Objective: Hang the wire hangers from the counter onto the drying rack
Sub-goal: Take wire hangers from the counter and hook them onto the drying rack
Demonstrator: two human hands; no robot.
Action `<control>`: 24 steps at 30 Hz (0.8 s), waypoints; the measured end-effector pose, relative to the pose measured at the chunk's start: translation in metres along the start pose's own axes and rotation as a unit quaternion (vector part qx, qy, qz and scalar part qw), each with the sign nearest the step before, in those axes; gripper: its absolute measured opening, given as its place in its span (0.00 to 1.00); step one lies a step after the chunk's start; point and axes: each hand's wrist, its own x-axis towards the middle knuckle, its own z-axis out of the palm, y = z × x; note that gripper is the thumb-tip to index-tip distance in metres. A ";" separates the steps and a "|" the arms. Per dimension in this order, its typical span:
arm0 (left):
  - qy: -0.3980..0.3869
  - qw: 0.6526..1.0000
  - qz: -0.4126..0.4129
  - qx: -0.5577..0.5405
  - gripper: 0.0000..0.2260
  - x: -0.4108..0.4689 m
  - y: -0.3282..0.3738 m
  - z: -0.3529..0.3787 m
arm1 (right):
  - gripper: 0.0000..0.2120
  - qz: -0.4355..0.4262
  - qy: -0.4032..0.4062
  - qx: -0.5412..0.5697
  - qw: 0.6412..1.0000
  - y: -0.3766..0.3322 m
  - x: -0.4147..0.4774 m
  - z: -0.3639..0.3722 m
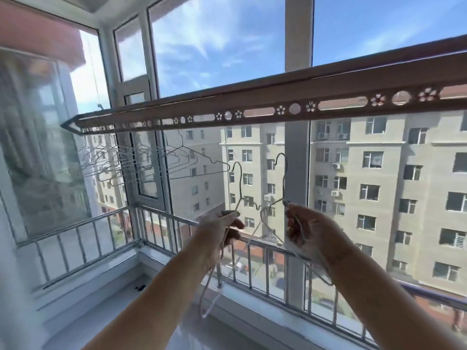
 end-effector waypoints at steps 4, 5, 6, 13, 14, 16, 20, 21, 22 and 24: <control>0.020 0.999 0.028 -0.009 0.07 0.049 0.020 -0.021 | 0.05 -0.030 -0.037 -0.008 0.999 -0.007 0.053 0.026; 0.022 0.999 0.035 -0.002 0.07 0.062 0.024 -0.026 | 0.06 -0.037 -0.043 -0.011 0.998 -0.010 0.066 0.032; 0.021 0.999 0.042 0.006 0.07 0.074 0.027 -0.031 | 0.07 -0.042 -0.048 -0.012 0.998 -0.012 0.079 0.037; 0.020 0.998 0.058 -0.008 0.08 0.149 0.043 -0.064 | 0.07 -0.092 -0.050 -0.046 0.993 -0.021 0.152 0.075; 0.019 0.998 0.060 -0.011 0.07 0.158 0.045 -0.069 | 0.07 -0.101 -0.049 -0.053 0.992 -0.020 0.159 0.080; 0.015 0.997 0.069 -0.017 0.07 0.174 0.051 -0.079 | 0.07 -0.120 -0.047 -0.068 0.989 -0.019 0.171 0.092; 0.001 0.995 0.091 -0.037 0.08 0.204 0.064 -0.100 | 0.09 -0.157 -0.040 -0.088 0.983 -0.014 0.191 0.119; -0.006 0.995 0.094 -0.041 0.08 0.210 0.069 -0.104 | 0.10 -0.160 -0.034 -0.091 0.982 -0.012 0.197 0.125; -0.012 0.994 0.097 -0.047 0.08 0.216 0.073 -0.108 | 0.10 -0.161 -0.030 -0.092 0.982 -0.010 0.202 0.131; -0.026 0.993 0.102 -0.054 0.07 0.224 0.078 -0.115 | 0.11 -0.166 -0.026 -0.089 0.982 -0.005 0.210 0.140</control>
